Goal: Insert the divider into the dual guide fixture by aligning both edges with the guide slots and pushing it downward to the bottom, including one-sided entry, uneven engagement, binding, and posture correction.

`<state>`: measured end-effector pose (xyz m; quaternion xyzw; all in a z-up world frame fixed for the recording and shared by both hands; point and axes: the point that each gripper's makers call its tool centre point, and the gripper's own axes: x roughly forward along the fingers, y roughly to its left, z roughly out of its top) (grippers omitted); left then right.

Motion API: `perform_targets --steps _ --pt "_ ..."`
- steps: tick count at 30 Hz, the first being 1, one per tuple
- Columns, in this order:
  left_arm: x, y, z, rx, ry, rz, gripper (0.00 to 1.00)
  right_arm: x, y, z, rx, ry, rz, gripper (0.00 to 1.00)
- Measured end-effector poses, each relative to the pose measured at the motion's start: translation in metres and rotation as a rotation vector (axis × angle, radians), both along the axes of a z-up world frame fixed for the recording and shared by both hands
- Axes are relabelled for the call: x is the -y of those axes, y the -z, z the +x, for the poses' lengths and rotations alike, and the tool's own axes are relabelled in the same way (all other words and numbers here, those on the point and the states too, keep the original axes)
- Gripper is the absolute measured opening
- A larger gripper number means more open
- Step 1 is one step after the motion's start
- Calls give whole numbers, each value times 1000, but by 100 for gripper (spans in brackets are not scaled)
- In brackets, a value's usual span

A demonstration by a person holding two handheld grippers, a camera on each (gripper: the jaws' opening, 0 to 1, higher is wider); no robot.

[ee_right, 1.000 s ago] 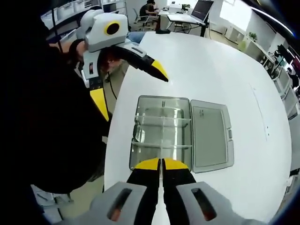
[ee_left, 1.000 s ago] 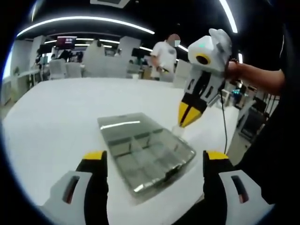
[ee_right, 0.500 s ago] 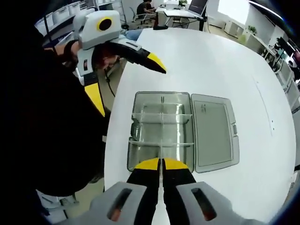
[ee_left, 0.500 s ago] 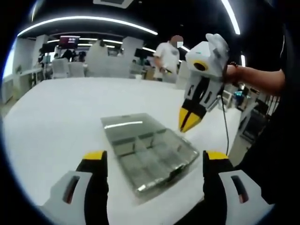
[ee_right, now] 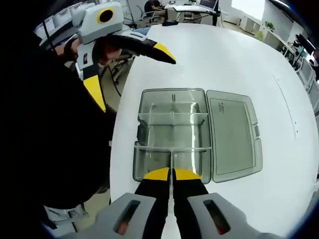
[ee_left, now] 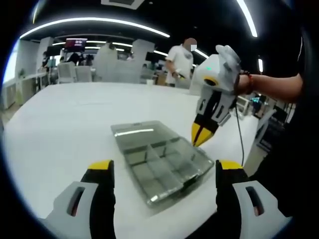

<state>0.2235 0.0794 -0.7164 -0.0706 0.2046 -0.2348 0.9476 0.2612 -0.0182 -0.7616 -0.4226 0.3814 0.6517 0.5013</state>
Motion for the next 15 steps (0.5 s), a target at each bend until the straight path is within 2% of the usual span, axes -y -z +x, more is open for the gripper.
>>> perform_targets --steps 15 --pt "13 1 -6 -5 20 -10 81 1 15 -3 54 17 36 0"
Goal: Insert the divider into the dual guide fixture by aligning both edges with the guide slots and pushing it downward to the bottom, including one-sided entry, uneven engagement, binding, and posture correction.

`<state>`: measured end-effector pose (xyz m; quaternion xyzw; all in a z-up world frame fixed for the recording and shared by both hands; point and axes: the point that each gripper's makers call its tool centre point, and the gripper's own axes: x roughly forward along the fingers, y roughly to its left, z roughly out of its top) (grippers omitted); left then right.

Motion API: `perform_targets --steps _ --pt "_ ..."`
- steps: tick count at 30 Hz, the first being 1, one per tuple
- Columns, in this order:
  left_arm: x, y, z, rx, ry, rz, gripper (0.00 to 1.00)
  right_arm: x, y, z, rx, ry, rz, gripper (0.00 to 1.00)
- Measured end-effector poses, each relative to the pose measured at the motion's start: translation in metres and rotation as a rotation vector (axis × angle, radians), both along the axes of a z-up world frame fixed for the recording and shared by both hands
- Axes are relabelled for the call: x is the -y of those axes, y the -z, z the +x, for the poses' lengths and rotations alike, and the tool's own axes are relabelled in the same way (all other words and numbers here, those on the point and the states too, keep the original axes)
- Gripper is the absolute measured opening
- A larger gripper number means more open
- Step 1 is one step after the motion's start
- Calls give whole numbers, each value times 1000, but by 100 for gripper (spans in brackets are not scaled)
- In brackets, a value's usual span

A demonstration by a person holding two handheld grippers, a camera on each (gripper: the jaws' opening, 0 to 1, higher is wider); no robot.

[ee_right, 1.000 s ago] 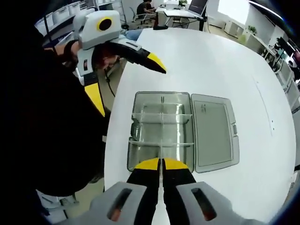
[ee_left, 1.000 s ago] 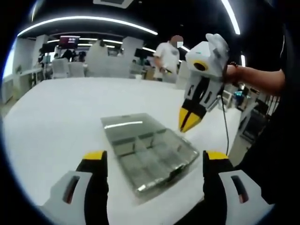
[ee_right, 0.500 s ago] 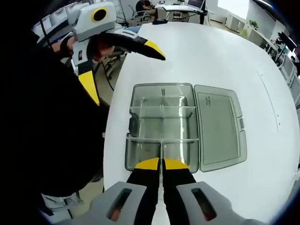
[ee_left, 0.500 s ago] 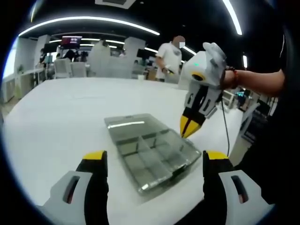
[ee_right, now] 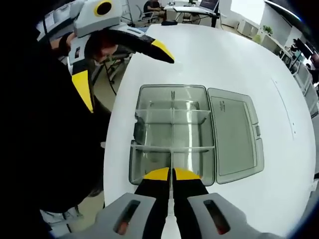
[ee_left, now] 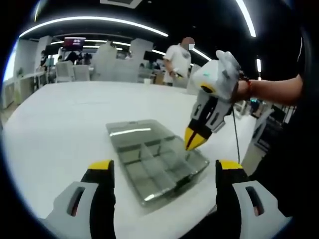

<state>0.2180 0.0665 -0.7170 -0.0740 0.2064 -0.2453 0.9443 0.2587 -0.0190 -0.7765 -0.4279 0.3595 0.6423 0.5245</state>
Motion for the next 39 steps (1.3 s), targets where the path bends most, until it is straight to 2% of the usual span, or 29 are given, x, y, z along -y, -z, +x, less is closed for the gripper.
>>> perform_targets --steps 17,20,21,23,26,31,39 --pt "14 -1 -10 -5 22 3 82 0 6 0 49 6 37 0" --pt "18 -1 -12 -6 34 6 82 -4 2 1 63 33 91 1" --pt "19 -1 -12 -8 38 5 82 -7 -1 3 78 43 127 5" --pt "22 -1 -14 -9 48 2 82 -6 -2 1 74 57 134 12" --pt "26 -2 -15 -11 66 5 82 -4 -4 2 80 87 152 12" --pt "32 -5 -16 -12 103 15 82 -3 -17 6 84 202 242 13" --pt "46 -8 -20 -16 178 18 82 12 -29 4 102 320 304 17"
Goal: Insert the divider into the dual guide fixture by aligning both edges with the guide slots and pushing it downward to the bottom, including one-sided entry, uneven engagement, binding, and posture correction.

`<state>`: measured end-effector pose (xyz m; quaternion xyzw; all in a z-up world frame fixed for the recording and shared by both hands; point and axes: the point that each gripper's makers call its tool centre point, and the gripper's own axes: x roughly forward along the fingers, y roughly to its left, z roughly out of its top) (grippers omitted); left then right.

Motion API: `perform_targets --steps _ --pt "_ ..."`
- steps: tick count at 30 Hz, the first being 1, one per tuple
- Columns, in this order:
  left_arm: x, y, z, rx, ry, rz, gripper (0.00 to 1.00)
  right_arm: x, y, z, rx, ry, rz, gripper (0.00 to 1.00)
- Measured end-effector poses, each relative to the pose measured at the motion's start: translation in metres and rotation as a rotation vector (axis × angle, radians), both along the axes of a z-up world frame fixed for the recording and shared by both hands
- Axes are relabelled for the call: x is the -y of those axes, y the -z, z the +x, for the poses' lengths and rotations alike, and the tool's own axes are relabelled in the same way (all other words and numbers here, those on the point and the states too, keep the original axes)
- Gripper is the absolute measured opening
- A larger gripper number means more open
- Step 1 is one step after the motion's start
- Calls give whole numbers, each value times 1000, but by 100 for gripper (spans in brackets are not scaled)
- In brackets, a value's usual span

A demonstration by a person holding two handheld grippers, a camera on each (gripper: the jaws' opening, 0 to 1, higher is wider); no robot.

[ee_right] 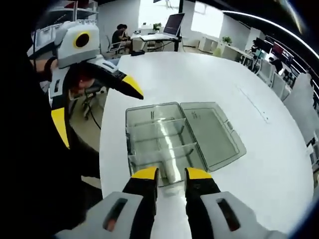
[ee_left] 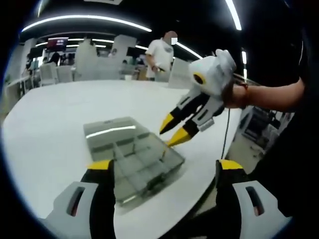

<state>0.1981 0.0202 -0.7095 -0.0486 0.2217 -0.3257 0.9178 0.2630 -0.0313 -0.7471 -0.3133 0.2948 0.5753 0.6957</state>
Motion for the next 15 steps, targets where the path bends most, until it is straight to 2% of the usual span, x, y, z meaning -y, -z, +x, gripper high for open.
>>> perform_targets --steps 8,15 --pt "9 -1 -1 1 50 6 82 20 -6 0 2 120 56 21" --pt "20 -1 -2 0 81 7 81 37 -2 -3 -4 179 57 24"
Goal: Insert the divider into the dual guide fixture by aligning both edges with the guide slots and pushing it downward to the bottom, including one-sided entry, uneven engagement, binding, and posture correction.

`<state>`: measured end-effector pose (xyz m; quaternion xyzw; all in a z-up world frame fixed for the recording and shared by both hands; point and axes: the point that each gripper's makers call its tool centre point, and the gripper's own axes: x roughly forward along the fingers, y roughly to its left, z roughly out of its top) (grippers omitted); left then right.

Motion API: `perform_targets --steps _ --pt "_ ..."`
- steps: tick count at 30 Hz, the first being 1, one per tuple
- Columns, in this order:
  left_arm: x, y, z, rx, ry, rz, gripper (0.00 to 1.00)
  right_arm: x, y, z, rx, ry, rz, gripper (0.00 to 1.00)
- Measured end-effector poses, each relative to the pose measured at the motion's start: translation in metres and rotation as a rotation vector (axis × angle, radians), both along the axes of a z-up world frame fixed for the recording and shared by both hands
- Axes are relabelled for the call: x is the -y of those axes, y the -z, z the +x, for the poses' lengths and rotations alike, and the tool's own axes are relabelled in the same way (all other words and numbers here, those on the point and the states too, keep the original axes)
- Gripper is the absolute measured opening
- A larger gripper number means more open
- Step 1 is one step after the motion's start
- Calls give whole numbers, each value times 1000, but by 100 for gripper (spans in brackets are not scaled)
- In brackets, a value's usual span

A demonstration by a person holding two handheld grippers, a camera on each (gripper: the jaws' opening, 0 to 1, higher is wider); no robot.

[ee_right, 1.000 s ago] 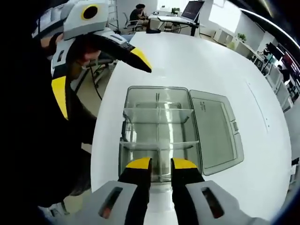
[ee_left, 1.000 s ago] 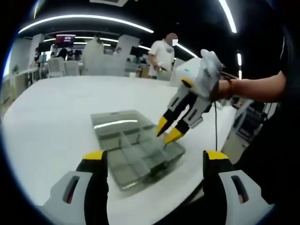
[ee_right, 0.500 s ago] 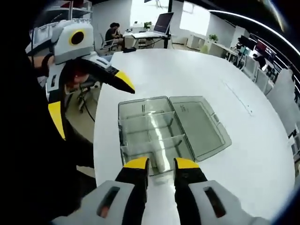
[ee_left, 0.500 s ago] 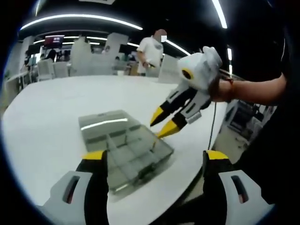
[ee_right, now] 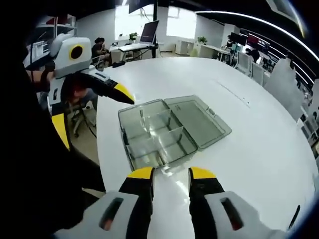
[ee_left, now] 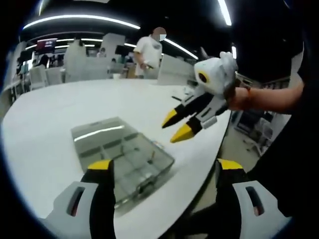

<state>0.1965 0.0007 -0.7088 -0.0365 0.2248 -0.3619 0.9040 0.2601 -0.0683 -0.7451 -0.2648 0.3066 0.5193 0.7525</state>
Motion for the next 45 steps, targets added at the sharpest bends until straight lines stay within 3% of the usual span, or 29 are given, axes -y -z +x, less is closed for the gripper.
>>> perform_targets --steps 11,17,29,45 --pt "5 -2 3 8 21 -5 82 20 13 1 2 103 -3 33" --pt "4 1 0 1 27 6 81 21 26 -2 -30 147 -7 35" --pt "0 3 0 -3 25 1 81 26 46 -2 -27 240 -24 45" --pt "-10 8 6 -14 24 -9 81 29 64 5 -57 355 -44 49"
